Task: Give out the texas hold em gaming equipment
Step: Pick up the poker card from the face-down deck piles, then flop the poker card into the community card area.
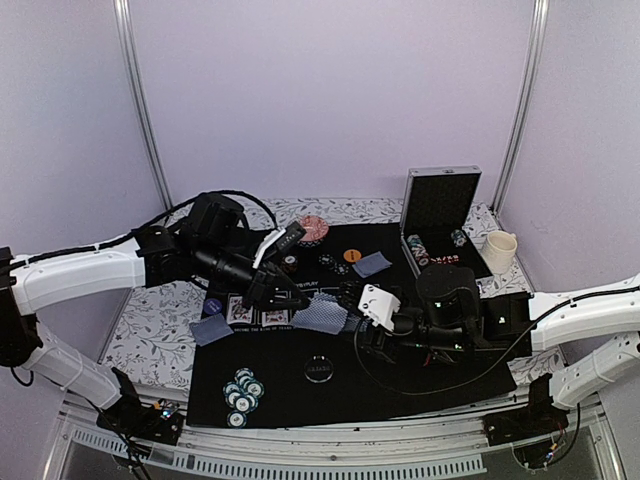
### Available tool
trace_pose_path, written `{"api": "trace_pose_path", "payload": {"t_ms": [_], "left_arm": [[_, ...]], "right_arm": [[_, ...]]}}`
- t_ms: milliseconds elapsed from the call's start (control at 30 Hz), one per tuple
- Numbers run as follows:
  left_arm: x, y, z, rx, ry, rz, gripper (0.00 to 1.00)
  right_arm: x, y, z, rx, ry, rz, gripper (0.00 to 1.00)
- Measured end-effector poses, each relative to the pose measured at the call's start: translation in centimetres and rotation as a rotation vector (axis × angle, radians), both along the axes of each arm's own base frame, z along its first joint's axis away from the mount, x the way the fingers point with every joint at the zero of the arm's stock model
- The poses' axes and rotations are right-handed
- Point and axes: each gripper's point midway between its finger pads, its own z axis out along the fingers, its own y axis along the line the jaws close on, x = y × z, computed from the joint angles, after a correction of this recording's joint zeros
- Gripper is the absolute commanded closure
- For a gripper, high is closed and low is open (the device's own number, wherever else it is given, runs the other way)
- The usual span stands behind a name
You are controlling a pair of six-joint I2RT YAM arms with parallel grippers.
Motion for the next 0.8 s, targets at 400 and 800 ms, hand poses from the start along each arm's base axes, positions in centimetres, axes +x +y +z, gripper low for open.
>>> {"api": "trace_pose_path", "payload": {"t_ms": [400, 800], "left_arm": [[-1.2, 0.6, 1.8, -0.04, -0.005, -0.032, 1.0], [2.2, 4.4, 7.4, -0.029, -0.191, 0.154, 1.0]], "right_arm": [[0.1, -0.2, 0.5, 0.011, -0.009, -0.009, 0.51], [0.5, -1.8, 0.0, 0.005, -0.024, -0.064, 0.51]]}}
